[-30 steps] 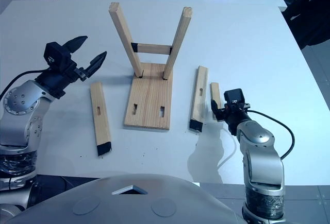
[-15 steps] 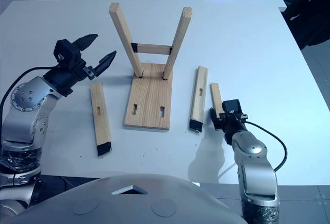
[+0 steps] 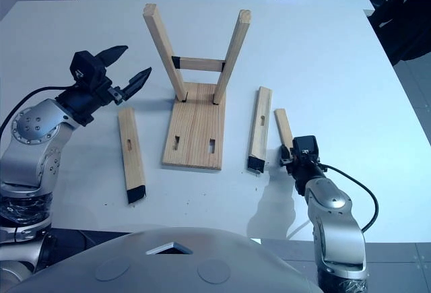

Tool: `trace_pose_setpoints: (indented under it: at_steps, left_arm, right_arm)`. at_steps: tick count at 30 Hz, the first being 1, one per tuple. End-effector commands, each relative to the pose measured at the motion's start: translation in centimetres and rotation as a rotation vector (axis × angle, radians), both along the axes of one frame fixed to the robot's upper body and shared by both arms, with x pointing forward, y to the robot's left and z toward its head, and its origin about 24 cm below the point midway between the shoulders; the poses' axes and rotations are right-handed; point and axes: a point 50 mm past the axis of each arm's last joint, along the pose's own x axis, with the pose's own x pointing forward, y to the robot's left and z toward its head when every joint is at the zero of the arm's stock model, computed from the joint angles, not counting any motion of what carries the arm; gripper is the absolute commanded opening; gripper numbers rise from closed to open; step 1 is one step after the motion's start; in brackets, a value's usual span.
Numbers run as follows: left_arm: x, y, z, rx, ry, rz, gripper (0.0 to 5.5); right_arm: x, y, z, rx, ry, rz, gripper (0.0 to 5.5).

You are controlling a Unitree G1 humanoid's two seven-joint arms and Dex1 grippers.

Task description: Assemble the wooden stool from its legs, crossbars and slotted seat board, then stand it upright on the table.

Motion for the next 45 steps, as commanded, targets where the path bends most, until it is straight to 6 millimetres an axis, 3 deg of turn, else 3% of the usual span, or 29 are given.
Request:
trace_pose_setpoints:
  at_steps: [1, 9, 13, 17, 21, 25, 28, 31, 34, 38, 45]
  left_arm:
    - [0.2, 0.1, 0.2, 0.011, 0.004, -0.001, 3.39]
    - [1.0, 1.7, 0.5, 0.010, 0.029, 0.030, 3.39]
    - [1.0, 4.7, 0.6, 0.064, 0.136, 0.144, 3.39]
    - [0.8, 7.5, 2.2, 0.059, 0.187, 0.115, 3.39]
    - [1.1, 5.9, 5.0, -0.194, 0.182, -0.039, 3.39]
    - [0.0, 4.9, 7.2, -0.504, 0.226, -0.201, 3.39]
    - [0.0, 4.3, 8.0, -0.554, 0.215, -0.261, 3.39]
    - [0.0, 2.1, 7.6, -0.546, 0.241, -0.348, 3.39]
    - [0.1, 0.1, 7.5, -0.683, 0.310, -0.488, 3.39]
    - [-0.2, 0.2, 7.4, -0.744, 0.382, -0.610, 3.39]
    - [-0.4, -0.5, 6.1, -0.678, 0.472, -0.709, 3.39]
  right_arm:
    - [-0.3, -0.3, -0.6, 0.000, 0.047, -0.020, 1.37]
    - [1.6, -0.9, 0.3, -0.019, -0.051, -0.035, 1.36]
    - [3.2, -2.1, 2.0, -0.073, -0.161, -0.037, 1.33]
    - [3.6, -2.6, 4.2, -0.070, -0.322, -0.016, 1.33]
    - [4.2, -2.0, 9.0, 0.077, -0.614, 0.095, 1.33]
    - [4.7, 1.1, 12.8, 0.553, -0.734, 0.357, 1.33]
    - [4.9, 2.8, 13.3, 0.720, -0.672, 0.523, 1.33]
    - [5.7, 3.5, 13.8, 0.818, -0.582, 0.660, 1.33]
    - [5.9, 4.5, 14.0, 0.845, -0.442, 0.849, 1.33]
    - [7.1, 5.0, 14.8, 0.905, -0.391, 0.962, 1.33]
    - [8.0, 5.9, 15.6, 0.928, -0.403, 1.049, 1.33]
